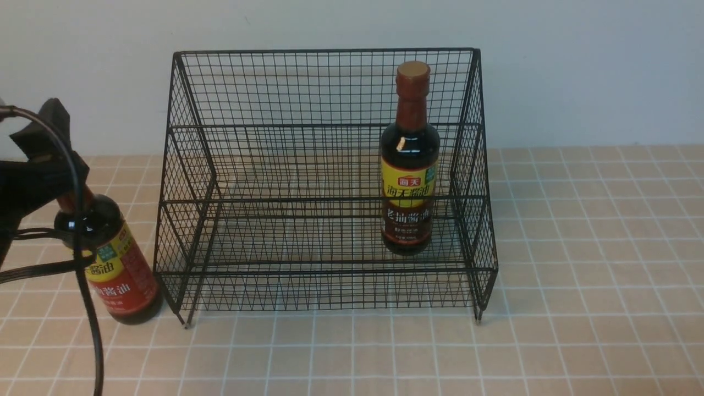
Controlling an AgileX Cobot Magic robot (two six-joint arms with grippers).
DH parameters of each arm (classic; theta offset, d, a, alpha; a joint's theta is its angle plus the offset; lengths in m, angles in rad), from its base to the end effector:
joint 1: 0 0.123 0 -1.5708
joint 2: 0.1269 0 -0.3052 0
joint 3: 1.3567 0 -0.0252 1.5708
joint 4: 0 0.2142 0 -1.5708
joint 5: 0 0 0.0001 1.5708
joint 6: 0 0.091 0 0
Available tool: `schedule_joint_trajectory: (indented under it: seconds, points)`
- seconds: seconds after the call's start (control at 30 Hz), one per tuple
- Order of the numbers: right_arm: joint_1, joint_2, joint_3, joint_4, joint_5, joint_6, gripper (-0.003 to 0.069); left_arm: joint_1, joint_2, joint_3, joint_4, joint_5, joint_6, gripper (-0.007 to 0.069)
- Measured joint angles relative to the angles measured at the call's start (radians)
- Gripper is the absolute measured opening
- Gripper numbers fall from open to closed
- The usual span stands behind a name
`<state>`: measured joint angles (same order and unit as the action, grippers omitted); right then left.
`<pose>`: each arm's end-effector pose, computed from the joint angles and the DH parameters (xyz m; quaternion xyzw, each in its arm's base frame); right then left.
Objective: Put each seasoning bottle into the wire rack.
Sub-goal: Use the left arm to grab the condiment bottle closest to it
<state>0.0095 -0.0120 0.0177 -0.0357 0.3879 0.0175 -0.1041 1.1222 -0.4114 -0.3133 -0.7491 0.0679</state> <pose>-0.0050 -0.0013 0.1730 -0.0061 0.8066 -0.0072 0.5910 0.1816 0.0002 0.3168 -0.0986 0.6642 -0.0288 0.7405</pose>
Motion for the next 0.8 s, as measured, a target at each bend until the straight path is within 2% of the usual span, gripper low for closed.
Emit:
schedule_joint_trajectory:
  seconds: [0.23,0.53,0.63,0.7,0.73,0.8]
  points:
    - [0.0,0.0,0.0,-0.001,0.0,0.0,-0.0013,0.0,0.125,-0.002,-0.001,-0.046,0.045,0.0582]
    - [0.0,0.0,0.0,-0.001,0.0,0.0,-0.0013,0.0,0.247,-0.007,-0.001,-0.084,0.049,0.058]
    - [0.0,0.0,0.0,-0.001,0.0,0.0,-0.0013,0.0,0.255,-0.008,-0.001,-0.098,0.049,0.053]
    - [0.0,0.0,0.0,-0.001,0.0,0.0,-0.0013,0.0,0.263,-0.008,-0.005,-0.098,0.049,0.0425]
    - [0.0,0.0,0.0,-0.001,0.0,0.0,-0.0013,0.0,0.263,-0.008,-0.004,-0.098,0.049,0.0402]
    - [0.0,0.0,0.0,-0.001,0.0,0.0,-0.0013,0.0,0.265,-0.008,-0.008,-0.097,0.049,0.0248]
